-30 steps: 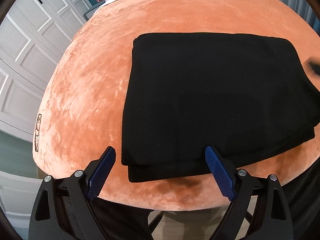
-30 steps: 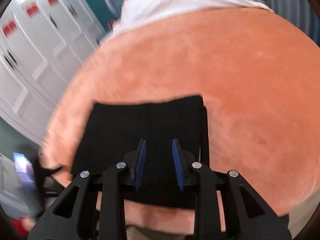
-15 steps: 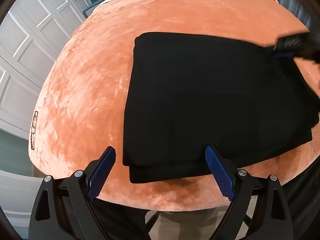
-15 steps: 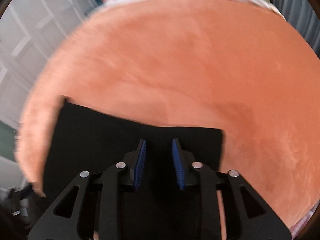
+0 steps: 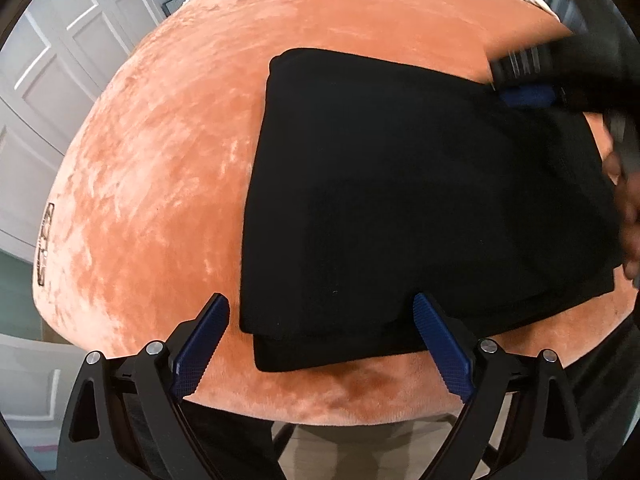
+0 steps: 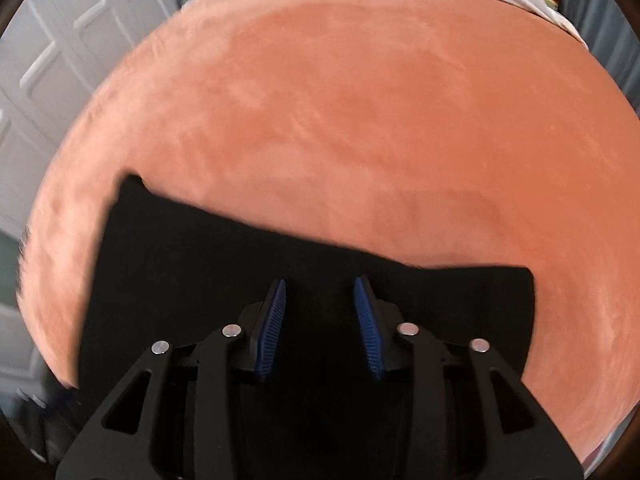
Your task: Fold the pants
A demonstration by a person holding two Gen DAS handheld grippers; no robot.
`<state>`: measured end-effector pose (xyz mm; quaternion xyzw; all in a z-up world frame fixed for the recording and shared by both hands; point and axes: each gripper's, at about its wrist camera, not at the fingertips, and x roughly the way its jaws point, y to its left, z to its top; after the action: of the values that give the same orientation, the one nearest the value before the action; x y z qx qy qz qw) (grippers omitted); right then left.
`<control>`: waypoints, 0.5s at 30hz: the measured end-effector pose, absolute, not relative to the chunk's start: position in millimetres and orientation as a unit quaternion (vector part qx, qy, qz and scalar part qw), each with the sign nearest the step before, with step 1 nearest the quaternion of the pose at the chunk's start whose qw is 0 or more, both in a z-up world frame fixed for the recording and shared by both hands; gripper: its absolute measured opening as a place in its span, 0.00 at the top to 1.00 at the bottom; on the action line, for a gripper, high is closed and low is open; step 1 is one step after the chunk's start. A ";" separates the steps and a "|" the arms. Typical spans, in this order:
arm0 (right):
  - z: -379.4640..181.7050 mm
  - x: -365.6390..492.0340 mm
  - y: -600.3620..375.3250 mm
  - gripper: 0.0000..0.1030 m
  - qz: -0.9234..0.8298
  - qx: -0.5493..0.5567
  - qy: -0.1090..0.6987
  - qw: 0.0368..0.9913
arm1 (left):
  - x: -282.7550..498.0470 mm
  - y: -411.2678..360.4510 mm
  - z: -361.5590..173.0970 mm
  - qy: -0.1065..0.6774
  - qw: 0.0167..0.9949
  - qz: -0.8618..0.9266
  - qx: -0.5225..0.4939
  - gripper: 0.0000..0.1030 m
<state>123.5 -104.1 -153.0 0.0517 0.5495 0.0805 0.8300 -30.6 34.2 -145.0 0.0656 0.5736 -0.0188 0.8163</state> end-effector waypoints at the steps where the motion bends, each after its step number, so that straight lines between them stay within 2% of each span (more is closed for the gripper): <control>1: -142.9 124.9 -93.2 0.65 0.106 0.069 0.540 0.832 | -31.5 37.2 -146.0 0.576 0.815 -0.023 0.058 0.11; 5: -127.6 143.1 -0.6 0.66 0.199 -0.017 0.530 0.824 | -33.1 41.5 -147.3 0.581 0.813 -0.030 0.041 0.11; 8: -170.1 166.4 49.1 0.64 0.204 -0.045 0.576 0.790 | -33.6 42.7 -144.5 0.579 0.813 -0.033 0.049 0.11; 10: -179.7 170.9 59.4 0.62 0.190 -0.063 0.580 0.790 | -34.4 44.4 -143.0 0.580 0.812 -0.032 0.054 0.11; 15: -124.1 137.2 -3.6 0.61 0.189 0.020 0.530 0.826 | -40.5 55.8 -141.3 0.583 0.811 -0.030 0.040 0.11</control>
<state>137.2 -3.6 -124.1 0.0204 0.5305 0.1888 0.8261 -40.5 55.8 -141.3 0.0395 0.5826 -0.0304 0.8112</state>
